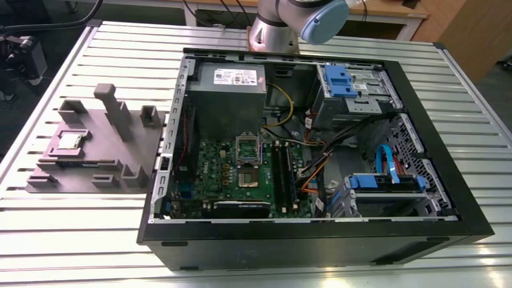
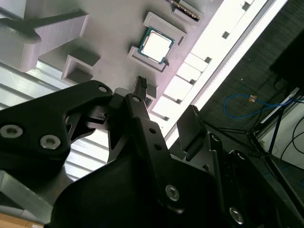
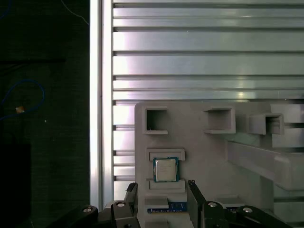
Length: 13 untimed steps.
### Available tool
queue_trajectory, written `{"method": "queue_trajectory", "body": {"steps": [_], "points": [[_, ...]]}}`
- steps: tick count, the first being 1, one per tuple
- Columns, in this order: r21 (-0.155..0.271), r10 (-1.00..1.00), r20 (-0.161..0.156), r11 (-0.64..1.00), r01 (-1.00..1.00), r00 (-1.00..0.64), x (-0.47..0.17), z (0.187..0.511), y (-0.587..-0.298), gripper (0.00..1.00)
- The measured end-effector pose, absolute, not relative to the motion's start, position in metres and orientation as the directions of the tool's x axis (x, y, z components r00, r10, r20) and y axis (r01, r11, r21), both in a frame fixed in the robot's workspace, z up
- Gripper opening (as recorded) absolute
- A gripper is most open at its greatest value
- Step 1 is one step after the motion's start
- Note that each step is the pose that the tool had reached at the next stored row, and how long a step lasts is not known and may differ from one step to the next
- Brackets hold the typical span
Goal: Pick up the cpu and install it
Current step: 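Pick up the cpu and move it towards the insertion slot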
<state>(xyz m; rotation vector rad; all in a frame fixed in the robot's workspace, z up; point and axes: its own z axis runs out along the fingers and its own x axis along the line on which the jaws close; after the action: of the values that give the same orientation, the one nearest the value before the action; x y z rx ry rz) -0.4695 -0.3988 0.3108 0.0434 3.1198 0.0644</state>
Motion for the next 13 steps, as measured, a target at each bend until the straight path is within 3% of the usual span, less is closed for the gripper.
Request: {"method": "queue_trajectory", "body": {"steps": [13], "points": [[0.042,0.028,-0.02,0.999,0.027,-0.999,-0.4696,0.3064,-0.3988,0.53]]}}
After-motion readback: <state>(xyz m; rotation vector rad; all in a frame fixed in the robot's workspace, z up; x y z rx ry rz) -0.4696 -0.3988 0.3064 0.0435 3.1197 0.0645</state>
